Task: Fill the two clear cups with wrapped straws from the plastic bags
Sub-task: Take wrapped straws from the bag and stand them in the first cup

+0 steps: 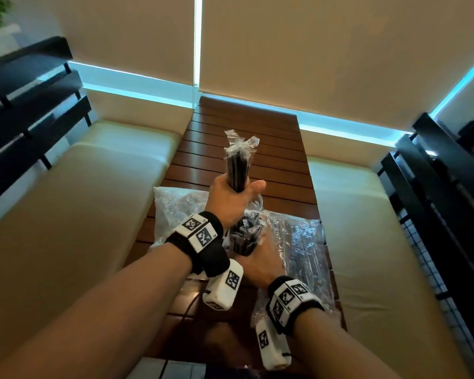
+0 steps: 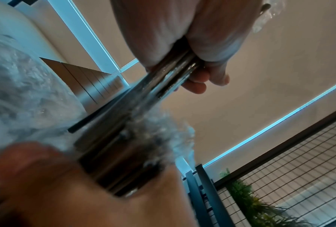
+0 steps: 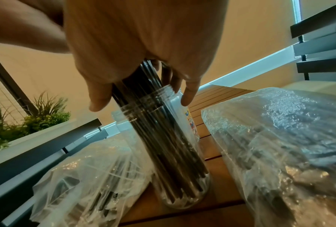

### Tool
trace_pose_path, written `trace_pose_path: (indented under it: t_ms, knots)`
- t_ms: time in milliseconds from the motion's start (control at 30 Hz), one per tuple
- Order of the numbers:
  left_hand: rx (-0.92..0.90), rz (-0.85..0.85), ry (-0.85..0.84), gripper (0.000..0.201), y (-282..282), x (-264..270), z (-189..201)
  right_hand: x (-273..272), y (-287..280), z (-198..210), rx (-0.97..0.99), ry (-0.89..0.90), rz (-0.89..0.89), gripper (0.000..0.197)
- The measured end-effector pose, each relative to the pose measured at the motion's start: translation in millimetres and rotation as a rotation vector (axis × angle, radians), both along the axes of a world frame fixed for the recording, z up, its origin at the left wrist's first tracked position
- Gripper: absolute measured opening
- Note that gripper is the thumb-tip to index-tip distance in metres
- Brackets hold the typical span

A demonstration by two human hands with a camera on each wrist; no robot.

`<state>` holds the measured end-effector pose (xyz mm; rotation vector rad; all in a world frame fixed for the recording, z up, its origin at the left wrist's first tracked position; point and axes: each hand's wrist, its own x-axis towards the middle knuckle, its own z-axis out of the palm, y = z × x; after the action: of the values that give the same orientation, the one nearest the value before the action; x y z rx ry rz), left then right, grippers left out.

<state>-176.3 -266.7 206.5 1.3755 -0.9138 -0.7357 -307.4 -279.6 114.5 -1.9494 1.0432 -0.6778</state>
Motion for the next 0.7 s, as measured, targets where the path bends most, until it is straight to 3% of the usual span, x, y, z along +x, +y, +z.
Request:
trace_pose_path:
  t_ms: [133, 200, 267, 333, 433, 533, 633, 700]
  knots:
    - [0.096, -0.032, 0.02, 0.038, 5, 0, -27, 5, -11, -11, -0.006, 0.054, -0.011, 0.077]
    - [0.14, -0.006, 0.087, 0.027, 9, -1, -41, 3, -13, -12, -0.001, 0.045, -0.015, 0.07]
    - [0.19, 0.006, 0.112, 0.033, 13, -1, -48, 4, -13, -12, -0.016, 0.064, -0.032, 0.064]
    - [0.197, 0.001, 0.012, 0.032, 12, -4, -51, 4, -13, -14, 0.018, 0.078, -0.053, 0.062]
    - [0.227, 0.027, -0.281, 0.033, 14, -4, -46, 7, -13, -19, 0.046, 0.094, -0.059, 0.059]
    - [0.228, 0.007, -0.327, 0.035, 21, -2, -38, 7, -14, -22, 0.031, 0.079, -0.053, 0.06]
    - [0.157, 0.013, -0.406, 0.061, 24, 0, -22, 6, -16, -24, 0.046, 0.067, -0.05, 0.065]
    - [0.076, 0.031, -0.465, 0.097, 17, 3, -7, 6, -14, -22, 0.091, 0.05, -0.064, 0.07]
